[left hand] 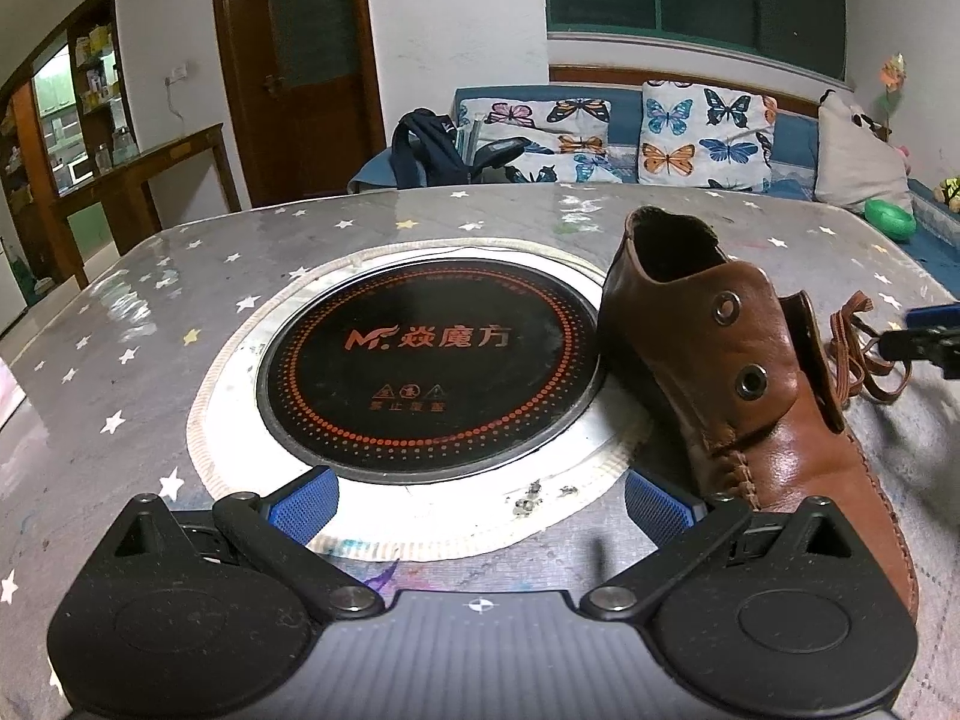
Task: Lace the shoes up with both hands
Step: 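Move the right tool toward the loose brown shoelace beside the shoe, then close the right gripper on the brown shoelace tip and lift it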
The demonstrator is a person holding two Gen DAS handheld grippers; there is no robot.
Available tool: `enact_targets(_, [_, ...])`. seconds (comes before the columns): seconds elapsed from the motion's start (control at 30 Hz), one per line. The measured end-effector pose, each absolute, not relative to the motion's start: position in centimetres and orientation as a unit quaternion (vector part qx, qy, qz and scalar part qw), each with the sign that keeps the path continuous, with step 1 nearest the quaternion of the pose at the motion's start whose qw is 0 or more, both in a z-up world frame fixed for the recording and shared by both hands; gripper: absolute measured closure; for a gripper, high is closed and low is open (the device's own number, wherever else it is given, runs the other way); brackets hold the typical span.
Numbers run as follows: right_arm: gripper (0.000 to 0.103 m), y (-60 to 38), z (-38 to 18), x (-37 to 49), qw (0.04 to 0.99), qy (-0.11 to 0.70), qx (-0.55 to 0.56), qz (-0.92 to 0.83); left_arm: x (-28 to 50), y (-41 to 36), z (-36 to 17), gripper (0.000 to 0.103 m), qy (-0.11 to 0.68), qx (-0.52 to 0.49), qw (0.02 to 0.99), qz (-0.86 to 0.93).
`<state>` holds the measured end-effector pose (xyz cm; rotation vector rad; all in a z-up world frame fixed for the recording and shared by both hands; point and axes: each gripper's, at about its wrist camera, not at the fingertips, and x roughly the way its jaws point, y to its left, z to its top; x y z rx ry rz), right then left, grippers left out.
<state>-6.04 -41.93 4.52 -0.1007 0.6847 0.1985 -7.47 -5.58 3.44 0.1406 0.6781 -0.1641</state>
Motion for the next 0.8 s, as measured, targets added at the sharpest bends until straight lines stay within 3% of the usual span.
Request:
enact_targets(0.27, [0.068,-40.0,4.3,-3.9,0.928,0.338,-0.074,0.140,-7.1,-5.1,3.4,0.000,0.336,0.061,0.936,-0.082])
enact_targets(0.43, [0.071,-39.9,3.9,-2.9,0.924,0.348,-0.072,0.145,-7.0,-5.1,3.2,0.000,0.339,0.060,0.935,-0.084])
enact_targets(0.5, [0.076,-40.2,3.6,-2.5,0.921,0.356,-0.061,0.146,-6.9,-5.1,3.2,0.000,0.339,0.060,0.935,-0.085])
enact_targets(0.57, [0.088,-40.6,3.2,-2.4,0.919,0.363,-0.042,0.149,-6.9,-5.1,3.2,0.000,0.340,0.062,0.935,-0.085])
enact_targets(0.8, [0.098,-42.3,4.5,-4.1,0.930,0.345,-0.015,0.130,-6.9,-5.3,3.4,0.000,0.336,0.063,0.935,-0.089])
